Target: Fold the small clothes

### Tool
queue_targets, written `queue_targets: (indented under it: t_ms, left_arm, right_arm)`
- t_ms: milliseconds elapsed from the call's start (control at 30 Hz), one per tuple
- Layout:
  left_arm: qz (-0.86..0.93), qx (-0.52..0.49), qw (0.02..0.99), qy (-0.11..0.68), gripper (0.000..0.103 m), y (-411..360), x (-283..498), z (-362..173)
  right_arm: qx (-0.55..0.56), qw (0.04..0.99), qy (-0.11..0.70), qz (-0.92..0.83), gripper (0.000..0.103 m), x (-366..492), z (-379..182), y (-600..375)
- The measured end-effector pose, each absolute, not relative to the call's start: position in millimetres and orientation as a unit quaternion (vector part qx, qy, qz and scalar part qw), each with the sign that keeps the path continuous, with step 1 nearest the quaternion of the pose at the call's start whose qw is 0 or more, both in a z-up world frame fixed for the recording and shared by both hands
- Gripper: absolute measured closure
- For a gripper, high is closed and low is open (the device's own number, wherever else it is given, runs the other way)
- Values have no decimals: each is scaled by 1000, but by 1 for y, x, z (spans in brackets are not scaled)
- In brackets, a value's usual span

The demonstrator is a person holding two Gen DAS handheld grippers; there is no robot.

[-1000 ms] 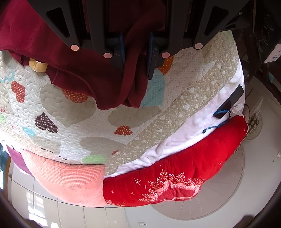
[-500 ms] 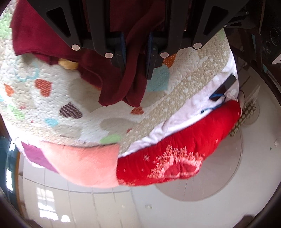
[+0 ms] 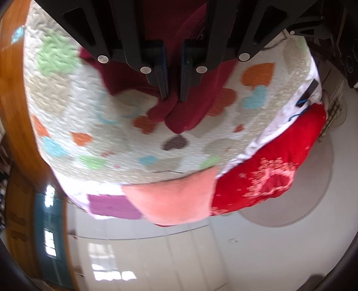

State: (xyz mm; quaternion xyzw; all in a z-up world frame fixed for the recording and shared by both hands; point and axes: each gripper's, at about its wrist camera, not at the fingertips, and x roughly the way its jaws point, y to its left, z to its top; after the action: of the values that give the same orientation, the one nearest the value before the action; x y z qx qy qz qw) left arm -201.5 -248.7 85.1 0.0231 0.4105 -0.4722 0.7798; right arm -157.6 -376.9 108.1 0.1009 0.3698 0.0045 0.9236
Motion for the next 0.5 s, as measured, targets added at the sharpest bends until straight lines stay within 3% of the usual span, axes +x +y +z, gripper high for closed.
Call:
queue_targets:
  t_ms: [167,300,333,400,433,500]
  left_arm:
    - [-474,48,757,448,81,-288,-200,52]
    - [-472,68,760,442,81,-288,-202,47]
    - [-473,64,759,443,81,-285,-201,47]
    - [-473,57,759,443,81,-280,-203,51]
    - [-474,56,760,441,81,-276,-203,53]
    - [-473,56,765,434,81,-274,-210,56]
  right_arm:
    - [110,905,410,-39,96,-165,74,-416]
    - [178,896,403,-54,92,-182,64,-444]
    - [196,896,397,-45,89,-189,67,-449]
    - [208,895,392,-34,54,-198,71,-451]
    - [210,896,391,-29,47,-202,72,-449]
    - [214,894,393,-11,44,-207,72,-443]
